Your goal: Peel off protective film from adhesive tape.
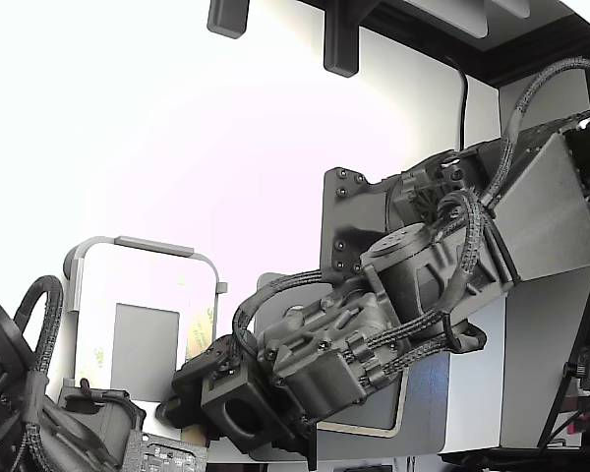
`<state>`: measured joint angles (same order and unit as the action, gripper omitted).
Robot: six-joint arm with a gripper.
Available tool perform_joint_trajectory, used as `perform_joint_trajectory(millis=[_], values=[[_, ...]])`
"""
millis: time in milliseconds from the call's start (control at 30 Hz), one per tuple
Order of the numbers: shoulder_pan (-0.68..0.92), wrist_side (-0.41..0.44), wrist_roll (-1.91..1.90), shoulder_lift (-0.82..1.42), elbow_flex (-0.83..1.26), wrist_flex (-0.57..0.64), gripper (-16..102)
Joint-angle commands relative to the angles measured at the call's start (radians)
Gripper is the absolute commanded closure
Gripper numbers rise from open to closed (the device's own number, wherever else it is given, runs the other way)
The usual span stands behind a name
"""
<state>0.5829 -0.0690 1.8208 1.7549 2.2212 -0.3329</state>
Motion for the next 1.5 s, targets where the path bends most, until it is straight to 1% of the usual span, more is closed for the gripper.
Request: perform_joint_trajectory(millis=[0,1000,1467], values=[[-0.006,0.0,0.0,0.021,-0.023,0.003,96],[-0.002,0.006,-0.009,0.026,-0.018,0.0,96],[-0.011,-0.005,0.0,0.017,-0.023,0.003,96]])
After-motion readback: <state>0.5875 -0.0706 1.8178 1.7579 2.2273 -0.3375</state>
